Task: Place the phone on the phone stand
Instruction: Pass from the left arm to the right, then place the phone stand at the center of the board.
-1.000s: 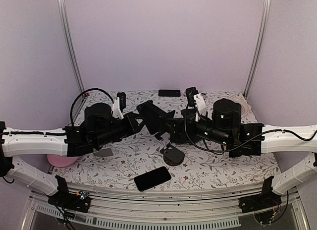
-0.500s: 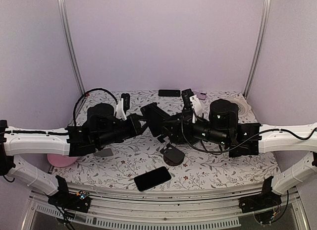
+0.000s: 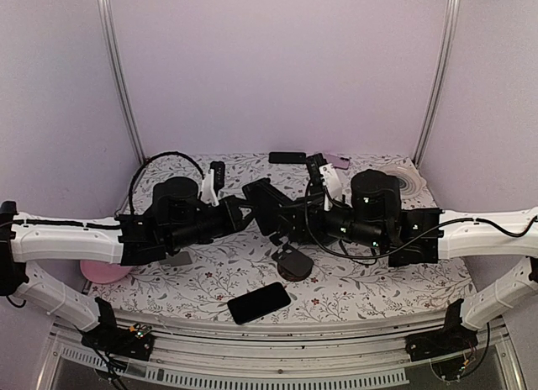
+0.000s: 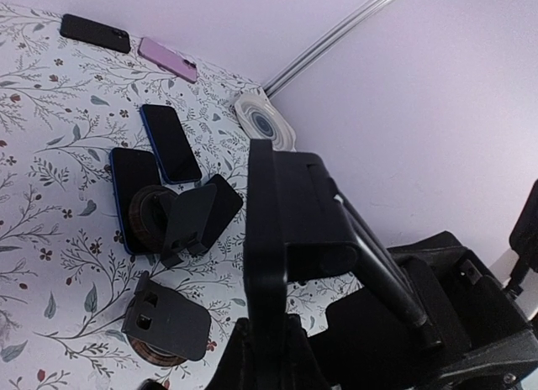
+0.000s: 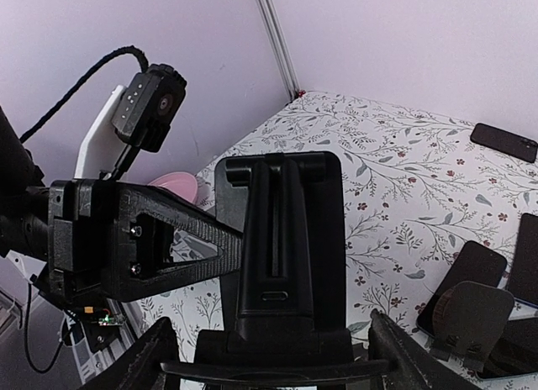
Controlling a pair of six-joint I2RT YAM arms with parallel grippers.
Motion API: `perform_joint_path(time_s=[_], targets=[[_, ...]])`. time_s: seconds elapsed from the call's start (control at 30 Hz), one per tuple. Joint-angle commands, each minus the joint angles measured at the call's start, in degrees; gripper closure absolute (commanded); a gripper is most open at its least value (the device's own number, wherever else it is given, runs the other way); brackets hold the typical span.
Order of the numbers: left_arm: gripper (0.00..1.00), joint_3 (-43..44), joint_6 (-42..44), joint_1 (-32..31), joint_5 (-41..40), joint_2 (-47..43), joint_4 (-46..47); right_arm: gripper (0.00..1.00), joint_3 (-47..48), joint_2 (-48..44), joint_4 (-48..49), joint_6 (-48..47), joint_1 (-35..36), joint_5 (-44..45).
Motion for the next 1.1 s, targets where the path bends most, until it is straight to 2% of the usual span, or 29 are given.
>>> perform_joint_path(time_s=[0.0,0.13,0.27,0.47,0.67,0.77,1.07], targets=[[1.00,1.60,0.59,-0.86,2.58,0.43,4.61,0.55,1.54,-1.29,-1.46,0.97,-0.14,1.36],[0.98,1.83,0.39,-0.91,2.99,1.23,4.56,0.66,1.72,-1.75,-2.84,1.58,-0.13,2.10],[0.78,1.92,-0.13,-0.86,3.16,1.95,4.77,0.70,1.90,-1.89,-4.75,2.62,-0.15,3.83],[0.62,1.08,-0.68,-0.85,3.13,2.33,4.80,0.76,3.27,-1.73,-9.83,5.09,-0.13,10.42],[0.44,-1.86,-1.55,-0.86,1.60,0.70,4.55,0.78,4.77,-1.45,-14.92,6.71,-0.84,14.74],[0.38,-3.45,-1.58,-0.79,0.18,-1.00,3.84,0.78,4.34,-2.22,-17.73,8.67,-1.75,16.29],[0.32,-6.28,-1.08,-0.41,-3.09,-6.09,1.32,0.78,-1.11,-5.63,-25.55,15.25,-3.63,20.13]])
